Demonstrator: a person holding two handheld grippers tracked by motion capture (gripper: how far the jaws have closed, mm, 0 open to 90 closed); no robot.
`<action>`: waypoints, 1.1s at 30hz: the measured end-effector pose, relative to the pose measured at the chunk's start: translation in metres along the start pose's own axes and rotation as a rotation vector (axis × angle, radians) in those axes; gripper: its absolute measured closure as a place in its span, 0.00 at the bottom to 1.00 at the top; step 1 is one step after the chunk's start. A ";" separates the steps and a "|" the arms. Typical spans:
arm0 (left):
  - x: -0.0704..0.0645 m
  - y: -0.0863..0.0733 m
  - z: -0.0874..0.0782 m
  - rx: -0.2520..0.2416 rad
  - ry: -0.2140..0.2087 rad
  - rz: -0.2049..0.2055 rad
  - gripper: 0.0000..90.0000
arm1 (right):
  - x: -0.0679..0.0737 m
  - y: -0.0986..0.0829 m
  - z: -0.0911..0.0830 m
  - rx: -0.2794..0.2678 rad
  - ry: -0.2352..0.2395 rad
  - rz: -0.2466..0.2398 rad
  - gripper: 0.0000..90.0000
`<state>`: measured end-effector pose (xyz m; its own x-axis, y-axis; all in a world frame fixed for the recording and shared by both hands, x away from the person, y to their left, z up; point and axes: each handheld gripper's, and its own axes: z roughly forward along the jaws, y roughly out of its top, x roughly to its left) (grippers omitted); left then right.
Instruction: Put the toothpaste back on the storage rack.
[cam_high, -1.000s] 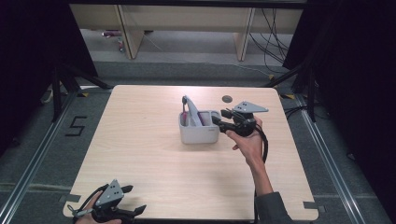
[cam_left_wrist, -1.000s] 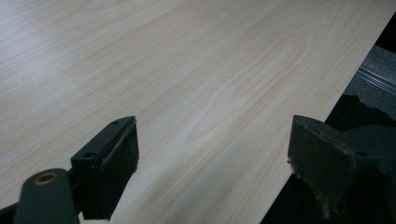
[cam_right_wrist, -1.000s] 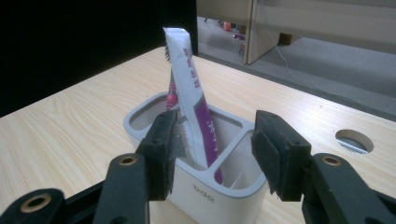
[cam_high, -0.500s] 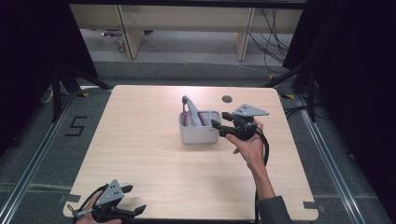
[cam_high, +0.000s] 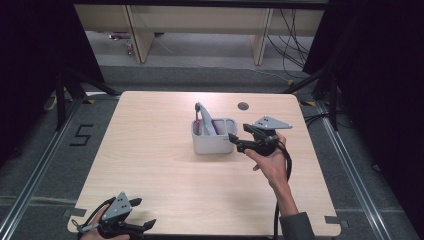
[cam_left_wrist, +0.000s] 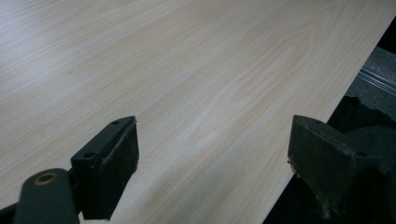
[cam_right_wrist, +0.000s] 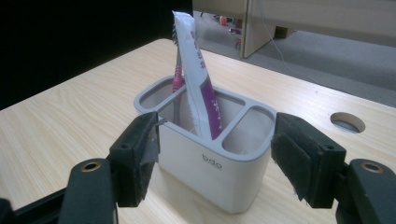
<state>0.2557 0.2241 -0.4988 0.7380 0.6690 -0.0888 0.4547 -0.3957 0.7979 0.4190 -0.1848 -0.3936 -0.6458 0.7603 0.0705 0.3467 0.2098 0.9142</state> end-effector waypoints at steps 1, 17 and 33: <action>0.000 0.000 0.000 0.003 -0.001 0.002 0.18 | -0.001 0.000 -0.002 -0.003 -0.018 -0.021 0.36; -0.001 0.003 0.000 0.006 0.004 -0.001 0.18 | 0.002 -0.018 -0.022 0.012 -0.011 0.007 0.33; 0.002 0.002 -0.004 0.020 0.006 0.000 0.18 | 0.004 -0.036 -0.029 0.060 -0.011 0.028 0.30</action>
<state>0.2562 0.2267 -0.4951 0.7354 0.6723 -0.0850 0.4643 -0.4085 0.7858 0.3837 -0.2071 -0.4147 -0.6278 0.7730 0.0915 0.4051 0.2241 0.8864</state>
